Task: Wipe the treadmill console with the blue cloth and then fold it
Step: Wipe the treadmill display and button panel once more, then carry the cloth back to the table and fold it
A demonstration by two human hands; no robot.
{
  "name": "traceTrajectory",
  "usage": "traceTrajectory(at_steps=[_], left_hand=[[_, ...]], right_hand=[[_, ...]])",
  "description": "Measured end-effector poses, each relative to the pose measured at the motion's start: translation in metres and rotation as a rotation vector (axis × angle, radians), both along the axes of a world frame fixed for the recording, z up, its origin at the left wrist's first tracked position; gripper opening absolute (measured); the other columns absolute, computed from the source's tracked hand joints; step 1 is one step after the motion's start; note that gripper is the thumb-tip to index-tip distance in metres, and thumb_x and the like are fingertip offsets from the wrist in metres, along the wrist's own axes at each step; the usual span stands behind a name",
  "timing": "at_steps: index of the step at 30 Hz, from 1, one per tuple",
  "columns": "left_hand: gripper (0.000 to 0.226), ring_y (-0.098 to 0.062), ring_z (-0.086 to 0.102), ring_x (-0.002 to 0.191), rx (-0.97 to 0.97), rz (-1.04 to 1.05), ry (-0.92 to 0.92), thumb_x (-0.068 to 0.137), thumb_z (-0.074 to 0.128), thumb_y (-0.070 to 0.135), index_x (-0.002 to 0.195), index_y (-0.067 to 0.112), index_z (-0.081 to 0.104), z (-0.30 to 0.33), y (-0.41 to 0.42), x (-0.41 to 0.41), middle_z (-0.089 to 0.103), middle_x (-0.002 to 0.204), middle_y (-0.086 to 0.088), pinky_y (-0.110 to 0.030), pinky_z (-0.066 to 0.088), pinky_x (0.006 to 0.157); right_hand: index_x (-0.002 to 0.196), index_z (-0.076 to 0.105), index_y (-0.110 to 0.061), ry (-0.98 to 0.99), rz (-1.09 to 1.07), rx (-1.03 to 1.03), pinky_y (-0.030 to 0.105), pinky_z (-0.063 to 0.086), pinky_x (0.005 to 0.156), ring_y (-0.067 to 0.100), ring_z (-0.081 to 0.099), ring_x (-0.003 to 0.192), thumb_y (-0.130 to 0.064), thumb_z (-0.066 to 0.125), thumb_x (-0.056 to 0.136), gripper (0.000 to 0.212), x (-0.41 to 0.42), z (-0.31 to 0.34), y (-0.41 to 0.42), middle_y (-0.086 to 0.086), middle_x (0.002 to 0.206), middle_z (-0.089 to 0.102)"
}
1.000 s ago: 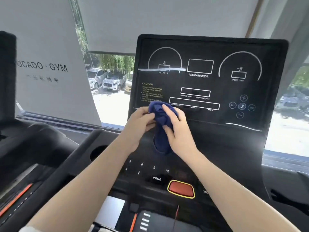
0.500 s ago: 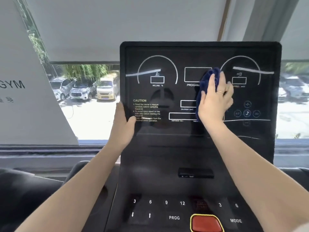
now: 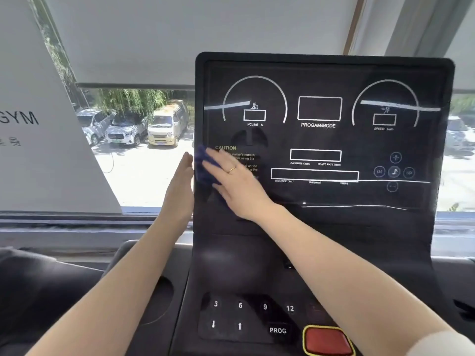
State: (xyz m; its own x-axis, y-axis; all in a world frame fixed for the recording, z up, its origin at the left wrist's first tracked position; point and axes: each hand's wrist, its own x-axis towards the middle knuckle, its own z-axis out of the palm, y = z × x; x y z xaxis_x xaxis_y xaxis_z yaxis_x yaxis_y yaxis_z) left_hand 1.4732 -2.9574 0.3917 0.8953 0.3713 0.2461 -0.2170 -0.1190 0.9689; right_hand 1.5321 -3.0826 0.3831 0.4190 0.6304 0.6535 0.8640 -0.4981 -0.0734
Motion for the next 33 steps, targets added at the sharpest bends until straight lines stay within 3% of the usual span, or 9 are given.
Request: traceTrajectory(at_steps=[3,5,8,12,17,22,28,31,33], left_hand=[[0.043,-0.006,0.038,0.120,-0.095,0.032,-0.028,0.101,0.022,0.009,0.143,0.011,0.029,0.003,-0.006,-0.021,0.041,0.133,0.005,0.003,0.038,0.080],[0.038,-0.009,0.044,0.116,-0.123,0.051,-0.032,0.101,0.025,0.011,0.135,0.013,0.040,0.002,-0.005,-0.035,0.049,0.126,0.004,-0.005,0.041,0.083],[0.027,-0.013,0.057,0.100,0.044,0.094,0.024,0.100,0.033,0.019,0.106,0.026,0.059,0.001,-0.011,-0.064,0.062,0.102,0.007,-0.024,0.046,0.085],[0.017,-0.008,0.056,0.073,0.243,0.182,0.016,0.096,0.046,0.021,0.091,0.018,0.061,-0.001,-0.033,-0.110,0.063,0.083,0.002,-0.010,0.043,0.058],[0.019,0.006,0.057,0.064,0.149,0.316,0.009,0.092,0.054,0.018,0.077,0.028,0.061,0.002,-0.064,-0.175,0.064,0.070,0.013,-0.006,0.043,0.057],[0.021,-0.003,0.058,0.062,0.041,0.424,0.015,0.082,0.057,0.025,0.064,0.029,0.067,-0.002,-0.077,-0.277,0.066,0.063,0.012,-0.018,0.046,0.060],[0.032,0.002,0.042,0.054,0.137,0.693,0.254,0.094,0.049,0.027,0.064,0.022,0.057,-0.022,-0.092,-0.430,0.052,0.055,0.014,-0.022,0.035,0.054],[0.030,-0.002,0.048,0.059,0.006,0.797,0.341,0.096,0.045,0.026,0.076,0.008,0.060,-0.044,-0.106,-0.506,0.059,0.064,0.012,-0.022,0.041,0.059],[0.026,-0.008,0.056,0.070,-0.026,0.824,0.406,0.079,0.052,0.028,0.091,0.007,0.062,-0.058,-0.119,-0.557,0.065,0.077,0.004,-0.027,0.047,0.067]], right_hand=[[0.130,0.052,0.000,0.382,0.250,0.075,0.029,0.025,0.112,0.026,0.038,0.133,0.001,0.051,0.090,0.040,-0.029,-0.004,-0.001,0.013,0.143,0.043],[0.127,0.056,-0.004,0.617,0.311,0.228,0.019,0.027,0.110,0.010,0.040,0.128,0.005,0.051,0.089,0.039,-0.048,0.000,-0.008,0.006,0.139,0.047],[0.121,0.061,-0.006,0.824,0.391,0.361,0.029,0.034,0.109,0.008,0.046,0.124,0.007,0.055,0.083,0.041,-0.073,0.010,-0.025,0.003,0.133,0.054],[0.125,0.057,-0.007,0.982,0.558,0.341,0.038,0.036,0.108,0.018,0.050,0.124,-0.007,0.055,0.077,0.049,-0.101,0.011,-0.049,0.007,0.129,0.057],[0.100,0.067,-0.015,1.320,0.626,0.540,0.037,0.045,0.098,0.017,0.062,0.102,-0.001,0.046,0.090,0.028,-0.141,0.011,-0.064,0.007,0.104,0.069],[0.094,0.069,-0.025,1.270,0.850,0.105,0.031,0.051,0.084,0.010,0.063,0.092,-0.008,0.055,0.087,0.023,-0.202,0.014,-0.057,-0.005,0.092,0.071],[0.080,0.063,-0.010,1.261,1.090,-0.374,0.016,0.042,0.062,0.003,0.054,0.066,-0.013,0.062,0.088,0.008,-0.325,0.006,-0.013,-0.003,0.071,0.060],[0.074,0.058,-0.010,1.300,1.178,-0.554,0.020,0.039,0.059,0.008,0.049,0.062,-0.013,0.056,0.093,0.019,-0.397,-0.008,0.005,0.000,0.068,0.056],[0.066,0.055,-0.013,1.409,1.223,-0.627,0.021,0.039,0.056,0.007,0.047,0.058,-0.010,0.052,0.094,0.029,-0.445,-0.018,0.014,-0.003,0.063,0.053]])
